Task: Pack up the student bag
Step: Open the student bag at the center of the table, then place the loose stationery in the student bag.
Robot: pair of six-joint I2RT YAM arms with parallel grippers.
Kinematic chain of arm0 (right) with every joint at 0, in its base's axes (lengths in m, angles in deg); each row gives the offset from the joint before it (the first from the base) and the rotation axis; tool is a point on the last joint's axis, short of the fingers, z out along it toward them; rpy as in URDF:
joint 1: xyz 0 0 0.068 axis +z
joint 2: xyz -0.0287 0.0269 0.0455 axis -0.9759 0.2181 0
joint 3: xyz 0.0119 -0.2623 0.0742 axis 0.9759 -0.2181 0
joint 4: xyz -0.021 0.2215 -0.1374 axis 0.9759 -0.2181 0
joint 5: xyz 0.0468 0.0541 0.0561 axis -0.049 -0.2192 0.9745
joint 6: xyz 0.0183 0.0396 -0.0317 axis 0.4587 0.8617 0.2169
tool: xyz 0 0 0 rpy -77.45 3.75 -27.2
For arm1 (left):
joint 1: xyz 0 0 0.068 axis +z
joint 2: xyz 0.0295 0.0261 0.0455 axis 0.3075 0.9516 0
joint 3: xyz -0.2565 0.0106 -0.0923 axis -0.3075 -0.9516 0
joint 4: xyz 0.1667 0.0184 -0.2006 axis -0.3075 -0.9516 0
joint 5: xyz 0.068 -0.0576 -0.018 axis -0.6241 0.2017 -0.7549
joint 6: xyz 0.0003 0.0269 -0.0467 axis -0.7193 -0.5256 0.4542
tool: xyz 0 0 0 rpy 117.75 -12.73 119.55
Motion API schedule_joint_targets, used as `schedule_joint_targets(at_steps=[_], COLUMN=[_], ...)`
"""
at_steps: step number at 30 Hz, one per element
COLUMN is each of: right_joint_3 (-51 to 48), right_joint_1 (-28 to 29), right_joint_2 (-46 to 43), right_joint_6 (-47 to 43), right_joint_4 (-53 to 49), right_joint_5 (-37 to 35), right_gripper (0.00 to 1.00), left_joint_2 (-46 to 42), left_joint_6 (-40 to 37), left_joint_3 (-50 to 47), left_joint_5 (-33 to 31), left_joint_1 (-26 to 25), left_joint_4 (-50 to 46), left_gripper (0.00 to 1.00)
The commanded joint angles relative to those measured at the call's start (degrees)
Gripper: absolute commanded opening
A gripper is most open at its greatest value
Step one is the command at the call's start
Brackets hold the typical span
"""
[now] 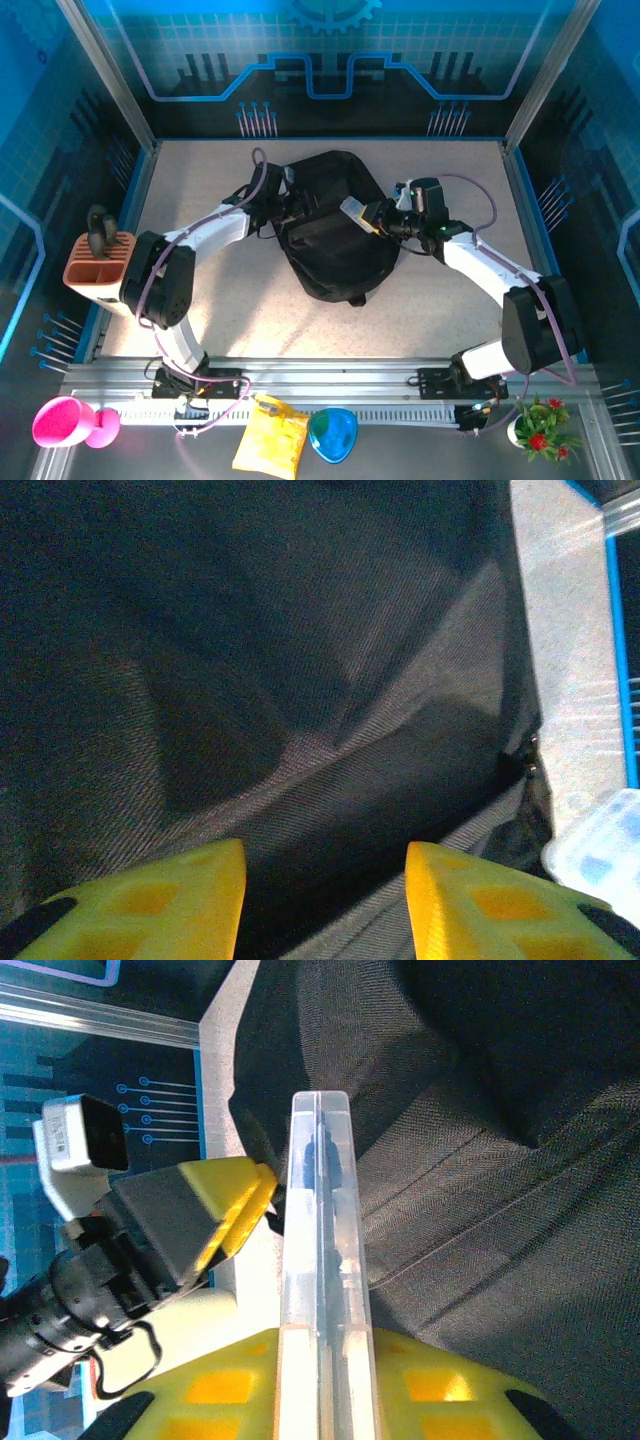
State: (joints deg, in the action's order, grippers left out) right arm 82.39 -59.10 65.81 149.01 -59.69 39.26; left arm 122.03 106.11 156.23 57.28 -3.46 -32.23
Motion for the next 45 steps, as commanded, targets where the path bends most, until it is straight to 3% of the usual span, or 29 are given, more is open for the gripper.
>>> schedule_joint_targets(at_steps=[1, 8, 16, 21, 27, 32, 38, 45], right_joint_3=[2.61, 3.97, 9.04, 12.38, 13.52, 7.68, -0.02, -2.04], right_joint_1=[-0.12, -0.04, 1.6, 3.95, 6.21, 6.81, 6.83, 6.35], right_joint_2=[-0.67, -0.26, 2.25, 6.14, 10.39, 7.53, 3.57, 7.33], right_joint_6=[-2.19, -2.48, -4.4, -3.82, -2.32, -0.19, 2.71, 8.31], right_joint_4=[-2.89, -5.67, -12.68, -13.05, -14.27, -14.13, -13.09, -12.86], right_joint_5=[-0.88, -2.04, -4.96, -4.79, -4.57, -6.3, -8.59, -9.08], right_gripper=[0.22, 0.22, 0.23, 0.23, 0.22, 0.21, 0.21, 0.2], left_joint_2=[2.18, 5.67, 3.8, 2.25, 2.33, 0.91, 0.94, 4.55], left_joint_6=[-4.79, -6.09, -9.17, -10.58, -11.52, -11.78, -14.49, -19.71], left_joint_3=[3.68, 6.85, 5.66, 4.63, 3.35, 2.6, 5.6, 11.45], left_joint_5=[-0.93, 0.01, 4.36, 2.88, 1.38, -1.06, -5.58, -10.01], left_joint_1=[-1.11, -1.66, -3.68, -6.02, -7.26, -7.28, -7.37, -7.92], left_joint_4=[-4.79, -9.85, -12.31, -13.42, -14.37, -14.54, -15.47, -18.28], left_gripper=[0.42, 0.34, 0.15, 0.12, 0.11, 0.12, 0.24, 0.33])
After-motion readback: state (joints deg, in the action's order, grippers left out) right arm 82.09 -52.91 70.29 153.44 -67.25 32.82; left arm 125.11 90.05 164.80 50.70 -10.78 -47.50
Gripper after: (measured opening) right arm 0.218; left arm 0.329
